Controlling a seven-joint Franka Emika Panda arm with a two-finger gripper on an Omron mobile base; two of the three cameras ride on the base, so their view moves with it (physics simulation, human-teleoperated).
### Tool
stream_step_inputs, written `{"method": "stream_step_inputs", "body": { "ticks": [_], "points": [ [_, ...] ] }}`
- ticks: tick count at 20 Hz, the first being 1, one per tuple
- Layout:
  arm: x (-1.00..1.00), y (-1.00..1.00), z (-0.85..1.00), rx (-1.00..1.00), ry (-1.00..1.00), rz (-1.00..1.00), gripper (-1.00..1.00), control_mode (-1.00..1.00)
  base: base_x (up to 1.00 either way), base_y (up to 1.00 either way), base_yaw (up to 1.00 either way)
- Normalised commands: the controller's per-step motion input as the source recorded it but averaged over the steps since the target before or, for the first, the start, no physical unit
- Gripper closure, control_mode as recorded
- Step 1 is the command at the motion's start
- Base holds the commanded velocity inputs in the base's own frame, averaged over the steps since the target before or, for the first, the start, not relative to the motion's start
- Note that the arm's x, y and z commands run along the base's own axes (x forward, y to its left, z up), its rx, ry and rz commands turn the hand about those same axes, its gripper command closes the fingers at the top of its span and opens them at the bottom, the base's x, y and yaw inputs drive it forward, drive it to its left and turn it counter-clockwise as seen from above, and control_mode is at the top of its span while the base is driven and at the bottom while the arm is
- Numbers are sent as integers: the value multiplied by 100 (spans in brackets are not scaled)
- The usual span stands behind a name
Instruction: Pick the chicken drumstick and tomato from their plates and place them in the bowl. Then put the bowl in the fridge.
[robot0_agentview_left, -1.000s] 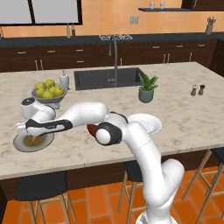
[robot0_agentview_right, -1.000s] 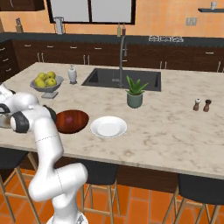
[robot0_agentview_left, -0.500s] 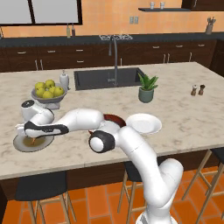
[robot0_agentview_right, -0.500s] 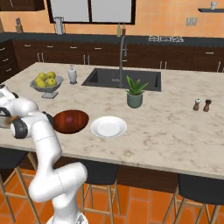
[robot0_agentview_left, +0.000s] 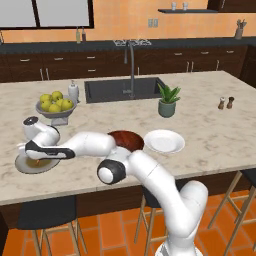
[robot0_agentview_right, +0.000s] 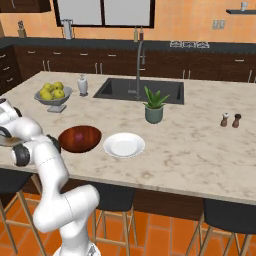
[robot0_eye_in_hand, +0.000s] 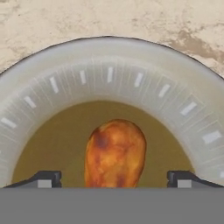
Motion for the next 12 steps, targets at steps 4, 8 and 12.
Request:
{"method": "stream_step_inputs", "body": {
  "ticks": [4, 8, 12],
  "points": [
    [0, 2, 0, 0, 0, 0, 100, -100, 0, 0, 0],
    [0, -18, 0, 0, 0, 0, 100, -100, 0, 0, 0],
    [-33, -73, 13, 0, 0, 0, 100, -100, 0, 0, 0]
  ]
}}
